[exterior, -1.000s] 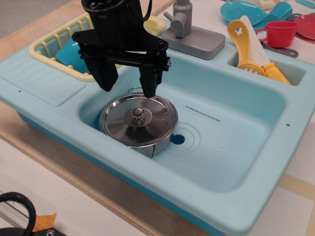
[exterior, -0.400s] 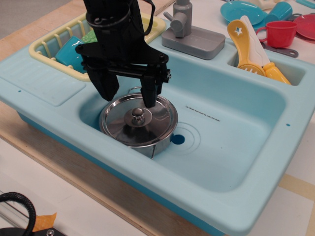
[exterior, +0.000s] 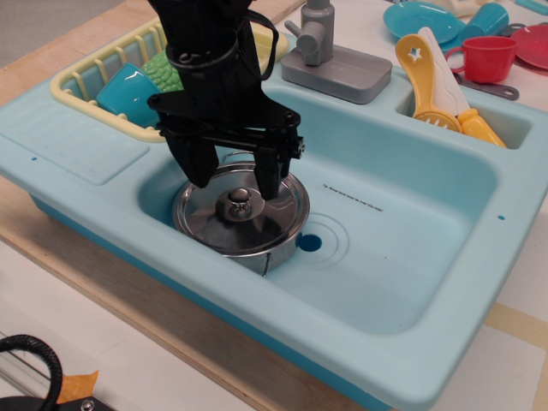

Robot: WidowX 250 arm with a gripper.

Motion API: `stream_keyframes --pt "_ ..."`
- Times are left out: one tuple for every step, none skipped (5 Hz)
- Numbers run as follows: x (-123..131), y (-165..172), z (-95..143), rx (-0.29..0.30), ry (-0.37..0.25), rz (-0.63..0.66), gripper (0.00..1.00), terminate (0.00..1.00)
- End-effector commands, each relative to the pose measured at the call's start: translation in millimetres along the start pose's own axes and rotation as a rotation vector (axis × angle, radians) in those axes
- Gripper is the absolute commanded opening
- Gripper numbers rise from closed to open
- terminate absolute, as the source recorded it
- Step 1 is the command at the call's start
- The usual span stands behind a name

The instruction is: Take lid off pot or pan

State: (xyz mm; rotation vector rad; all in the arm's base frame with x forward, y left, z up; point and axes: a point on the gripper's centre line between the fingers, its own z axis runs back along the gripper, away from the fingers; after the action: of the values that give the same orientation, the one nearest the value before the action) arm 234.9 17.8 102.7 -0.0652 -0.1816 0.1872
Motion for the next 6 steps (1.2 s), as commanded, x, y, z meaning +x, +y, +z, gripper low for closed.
stream_keyframes --pt "6.5 2.4 -6.6 -0.008 0.033 0.009 1.00 0.00" --pt "3.5 4.1 -11.5 -0.016 0.042 0.018 1.00 0.00" --pt "4.3 4.6 -14.9 -0.016 0.055 0.017 0.00 0.00" --pt "4.6 4.5 -15.3 -0.017 0.061 0.018 0.00 0.00" --pt "4.6 4.6 -14.7 -0.017 0.065 0.018 0.00 0.00" --pt "2.8 3.2 -1.4 0.018 0.055 0.033 0.00 0.00"
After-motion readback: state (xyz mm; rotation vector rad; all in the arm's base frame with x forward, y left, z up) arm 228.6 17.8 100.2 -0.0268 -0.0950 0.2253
